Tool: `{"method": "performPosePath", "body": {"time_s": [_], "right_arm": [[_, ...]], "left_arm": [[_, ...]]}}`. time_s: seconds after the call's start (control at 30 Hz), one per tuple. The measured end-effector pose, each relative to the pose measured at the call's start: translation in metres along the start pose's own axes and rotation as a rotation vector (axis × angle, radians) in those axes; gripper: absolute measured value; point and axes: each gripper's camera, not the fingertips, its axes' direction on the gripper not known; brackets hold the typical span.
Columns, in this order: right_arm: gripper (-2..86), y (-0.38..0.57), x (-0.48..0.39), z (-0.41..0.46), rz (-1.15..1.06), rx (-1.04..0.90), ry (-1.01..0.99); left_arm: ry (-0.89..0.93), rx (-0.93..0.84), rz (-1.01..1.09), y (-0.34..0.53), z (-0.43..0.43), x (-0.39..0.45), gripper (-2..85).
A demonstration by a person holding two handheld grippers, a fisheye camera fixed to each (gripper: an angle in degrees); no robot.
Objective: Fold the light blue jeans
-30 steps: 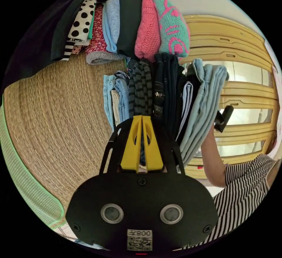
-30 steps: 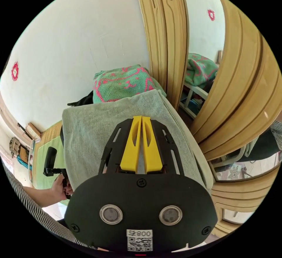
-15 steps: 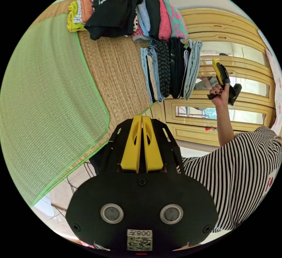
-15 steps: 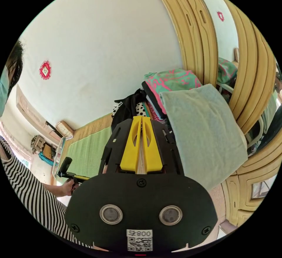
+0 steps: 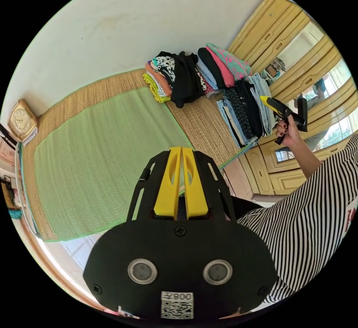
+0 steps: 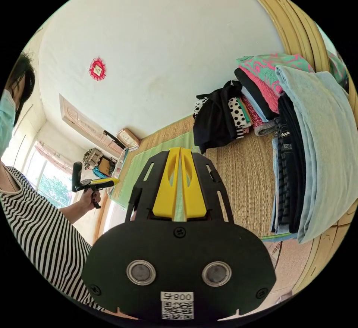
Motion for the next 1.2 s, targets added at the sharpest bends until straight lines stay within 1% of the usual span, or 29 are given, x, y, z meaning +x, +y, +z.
{"method": "performPosePath", "body": {"time_s": [0.07, 0.13, 0.27, 0.4, 0.47, 0.57, 0.7, 0.83, 1.1, 1.2], "right_arm": [[-0.2, 0.004, -0.002, 0.005, 0.01, -0.014, 0.005], [-0.1, 0.006, -0.004, 0.009, 0.021, -0.014, -0.009], [0.0, 0.009, -0.018, 0.028, 0.059, 0.008, -0.019], [0.0, 0.012, -0.051, 0.06, 0.081, 0.008, 0.003], [0.0, 0.015, -0.069, 0.077, 0.081, -0.009, 0.007], [0.0, 0.018, -0.092, 0.107, 0.094, -0.053, 0.015], [0.0, 0.02, -0.106, 0.133, 0.125, -0.069, 0.0], [0.0, 0.014, -0.105, 0.148, 0.132, -0.092, 0.024], [0.0, -0.011, -0.071, 0.187, 0.151, -0.129, -0.044], [0.0, -0.016, -0.067, 0.191, 0.154, -0.13, -0.036]], "left_arm": [[0.03, -0.005, 0.052, 0.012, -0.012, 0.012, 0.3], [0.017, -0.023, 0.084, 0.018, -0.02, 0.016, 0.3], [0.064, -0.044, 0.132, 0.036, -0.044, 0.006, 0.3], [0.083, -0.002, 0.109, 0.054, -0.075, -0.024, 0.2], [0.152, 0.013, 0.078, 0.065, -0.093, -0.048, 0.2], [0.207, 0.011, 0.061, 0.073, -0.11, -0.07, 0.1], [0.216, -0.015, 0.064, 0.074, -0.119, -0.083, 0.1], [0.238, -0.05, 0.091, 0.069, -0.122, -0.082, 0.1], [0.254, -0.109, 0.065, 0.06, -0.121, -0.077, 0.1], [0.275, -0.141, 0.074, 0.049, -0.115, -0.078, 0.1]]}}
